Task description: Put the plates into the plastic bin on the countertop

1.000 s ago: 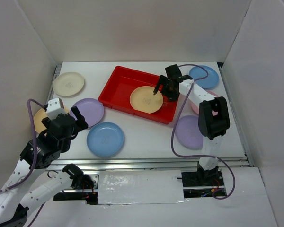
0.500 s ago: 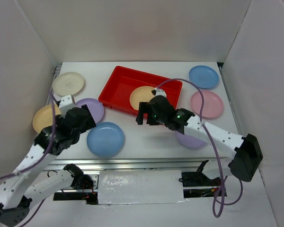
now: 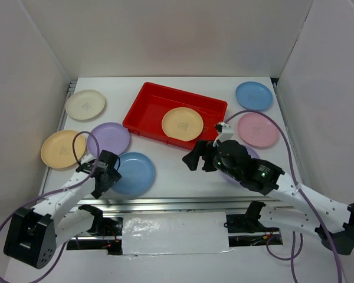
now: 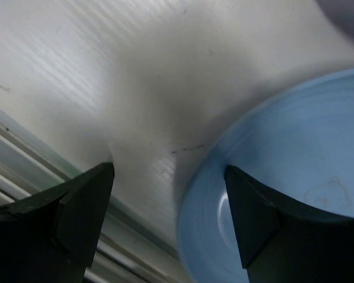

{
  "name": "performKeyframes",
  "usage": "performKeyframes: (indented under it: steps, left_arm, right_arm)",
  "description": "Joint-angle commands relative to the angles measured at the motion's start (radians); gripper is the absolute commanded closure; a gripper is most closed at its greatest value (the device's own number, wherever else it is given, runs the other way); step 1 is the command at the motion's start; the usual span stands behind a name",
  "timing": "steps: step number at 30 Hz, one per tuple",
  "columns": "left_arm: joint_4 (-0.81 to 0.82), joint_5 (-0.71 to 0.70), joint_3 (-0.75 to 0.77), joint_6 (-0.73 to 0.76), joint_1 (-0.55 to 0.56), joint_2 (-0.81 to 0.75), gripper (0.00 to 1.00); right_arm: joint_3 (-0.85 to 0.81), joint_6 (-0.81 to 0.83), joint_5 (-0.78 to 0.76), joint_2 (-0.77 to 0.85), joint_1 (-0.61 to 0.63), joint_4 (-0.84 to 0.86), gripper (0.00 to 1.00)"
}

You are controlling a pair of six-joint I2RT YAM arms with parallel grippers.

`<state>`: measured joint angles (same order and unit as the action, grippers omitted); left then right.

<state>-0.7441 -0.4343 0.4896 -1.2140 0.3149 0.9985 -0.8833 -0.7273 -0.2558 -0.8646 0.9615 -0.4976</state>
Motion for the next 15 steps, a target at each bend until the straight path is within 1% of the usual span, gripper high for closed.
performKeyframes:
  steps: [1, 2, 3, 4, 5, 6, 7, 8, 10, 11, 13, 14, 15]
  left_arm:
    - [0.208, 0.094, -0.062, -0.005, -0.019, 0.060, 0.12]
    - [0.227, 0.104, -0.072, -0.007, -0.013, 0.074, 0.13]
    - [0.244, 0.106, -0.083, -0.007, -0.008, 0.081, 0.18]
    - [0.262, 0.105, -0.100, -0.009, -0.004, 0.092, 0.21]
    - [0.265, 0.094, -0.106, -0.013, 0.004, 0.092, 0.33]
    - [0.264, 0.088, -0.115, -0.021, 0.009, 0.078, 0.36]
    - [0.256, 0.086, -0.120, -0.028, 0.012, 0.068, 0.42]
    - [0.252, 0.083, -0.124, -0.032, 0.018, 0.049, 0.55]
    - [0.224, 0.077, -0.134, -0.047, 0.033, -0.009, 0.62]
    - [0.213, 0.074, -0.137, -0.048, 0.038, -0.035, 0.66]
    - [0.187, 0.063, -0.143, -0.058, 0.050, -0.098, 0.71]
    - [0.161, 0.062, -0.143, -0.056, 0.052, -0.122, 0.85]
    - [0.143, 0.057, -0.140, -0.058, 0.056, -0.168, 0.92]
  right_arm:
    - [0.033, -0.020, -0.059, 0.067, 0.020, -0.055, 0.00]
    - [0.037, -0.023, -0.065, 0.081, 0.022, -0.059, 0.00]
    - [0.038, -0.026, -0.068, 0.093, 0.025, -0.067, 0.00]
    - [0.037, -0.026, -0.071, 0.113, 0.029, -0.071, 0.00]
    - [0.034, -0.029, -0.082, 0.125, 0.031, -0.081, 0.00]
    - [0.035, -0.029, -0.085, 0.131, 0.034, -0.084, 0.00]
    - [0.037, -0.032, -0.088, 0.134, 0.037, -0.087, 0.00]
    - [0.037, -0.034, -0.097, 0.136, 0.039, -0.090, 0.00]
    - [0.040, -0.035, -0.102, 0.138, 0.040, -0.091, 0.00]
    - [0.043, -0.041, -0.105, 0.139, 0.040, -0.091, 0.00]
    - [0.050, -0.043, -0.103, 0.136, 0.037, -0.088, 0.00]
    - [0.053, -0.046, -0.102, 0.136, 0.037, -0.081, 0.00]
    - [0.061, -0.047, -0.103, 0.134, 0.033, -0.079, 0.00]
